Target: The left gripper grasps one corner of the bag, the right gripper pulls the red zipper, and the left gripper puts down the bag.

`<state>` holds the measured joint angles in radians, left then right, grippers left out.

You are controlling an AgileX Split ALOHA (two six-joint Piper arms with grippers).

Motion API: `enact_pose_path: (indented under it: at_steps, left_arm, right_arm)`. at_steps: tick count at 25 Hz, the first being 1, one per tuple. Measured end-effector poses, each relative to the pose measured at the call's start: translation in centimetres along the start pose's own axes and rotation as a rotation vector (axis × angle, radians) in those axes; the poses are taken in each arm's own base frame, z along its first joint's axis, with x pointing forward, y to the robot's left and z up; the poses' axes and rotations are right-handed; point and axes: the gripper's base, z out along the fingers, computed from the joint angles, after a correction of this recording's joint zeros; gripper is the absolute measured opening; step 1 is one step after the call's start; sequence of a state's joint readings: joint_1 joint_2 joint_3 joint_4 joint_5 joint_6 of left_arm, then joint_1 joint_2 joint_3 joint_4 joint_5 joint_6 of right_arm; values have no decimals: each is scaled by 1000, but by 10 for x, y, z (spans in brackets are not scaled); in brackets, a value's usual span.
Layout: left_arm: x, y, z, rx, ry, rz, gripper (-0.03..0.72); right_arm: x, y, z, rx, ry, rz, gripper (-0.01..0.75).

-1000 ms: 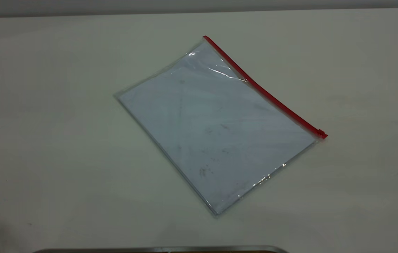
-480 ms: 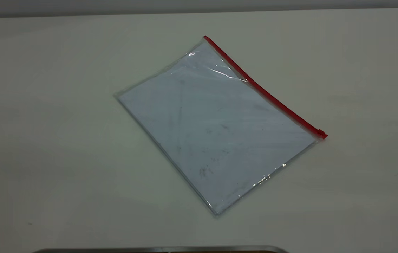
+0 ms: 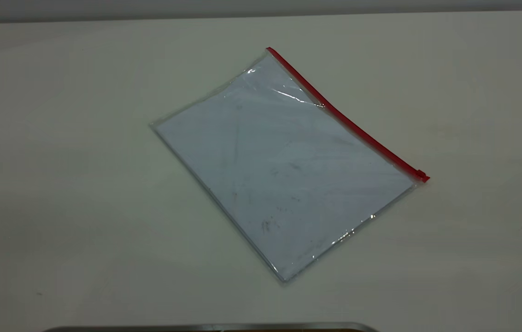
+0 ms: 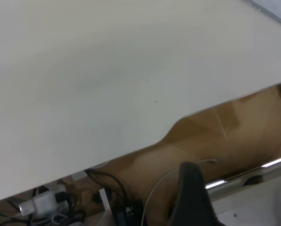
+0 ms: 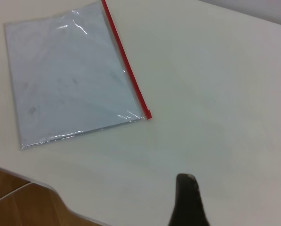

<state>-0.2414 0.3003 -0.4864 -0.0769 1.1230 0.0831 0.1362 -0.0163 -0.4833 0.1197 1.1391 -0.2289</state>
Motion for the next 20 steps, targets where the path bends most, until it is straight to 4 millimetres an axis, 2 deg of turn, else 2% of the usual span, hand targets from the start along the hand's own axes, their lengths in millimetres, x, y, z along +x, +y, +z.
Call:
enact_pose_path:
  at_steps: [9, 16, 20]
  left_arm:
    - [3, 0, -3, -7, -32, -6, 587]
    - [30, -4, -22, -143, -278, -105, 587]
    - [35, -4, -24, -197, -304, -144, 587]
  right_arm:
    - [0, 0, 0, 0, 0, 0, 576]
    - [0, 0, 0, 0, 0, 0, 576]
    - [0, 0, 0, 0, 0, 0, 576]
